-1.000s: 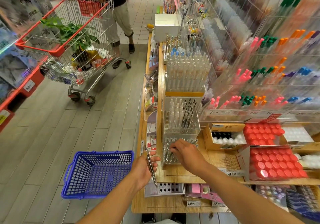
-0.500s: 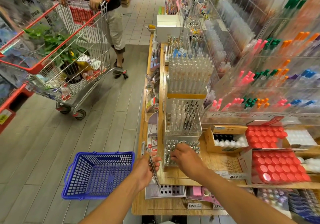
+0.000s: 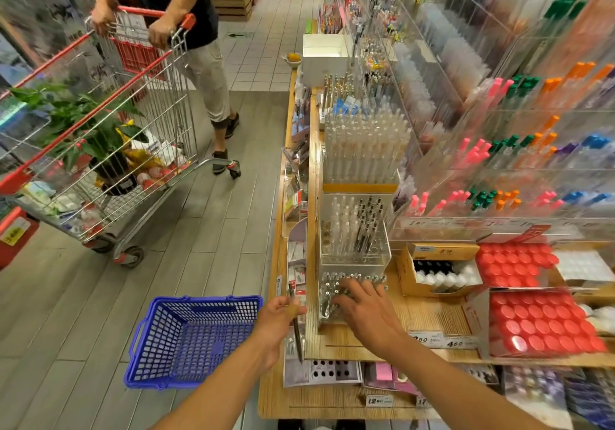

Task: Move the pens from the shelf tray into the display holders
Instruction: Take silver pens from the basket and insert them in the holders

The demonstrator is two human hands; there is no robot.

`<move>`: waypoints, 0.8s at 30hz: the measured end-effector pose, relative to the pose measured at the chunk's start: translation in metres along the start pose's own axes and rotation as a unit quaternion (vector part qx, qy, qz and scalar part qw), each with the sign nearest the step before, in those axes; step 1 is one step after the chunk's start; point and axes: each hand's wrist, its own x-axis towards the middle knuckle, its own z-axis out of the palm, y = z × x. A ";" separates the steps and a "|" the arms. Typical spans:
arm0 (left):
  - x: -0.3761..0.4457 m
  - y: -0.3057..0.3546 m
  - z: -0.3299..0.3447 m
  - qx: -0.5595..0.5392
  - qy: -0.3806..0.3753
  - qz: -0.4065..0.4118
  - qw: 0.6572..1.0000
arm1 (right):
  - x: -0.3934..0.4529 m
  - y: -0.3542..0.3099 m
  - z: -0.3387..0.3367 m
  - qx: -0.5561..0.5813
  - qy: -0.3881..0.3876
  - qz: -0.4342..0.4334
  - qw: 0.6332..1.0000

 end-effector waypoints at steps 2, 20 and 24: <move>0.001 -0.001 0.000 0.017 0.021 0.021 0.999 | -0.005 0.003 -0.002 0.007 0.005 0.006 1.000; 0.009 -0.013 0.023 0.142 0.031 0.197 0.970 | -0.042 0.043 -0.001 0.245 0.045 0.153 0.956; 0.009 -0.015 0.026 0.177 0.037 0.208 0.961 | -0.043 0.047 0.000 0.255 0.056 0.142 0.955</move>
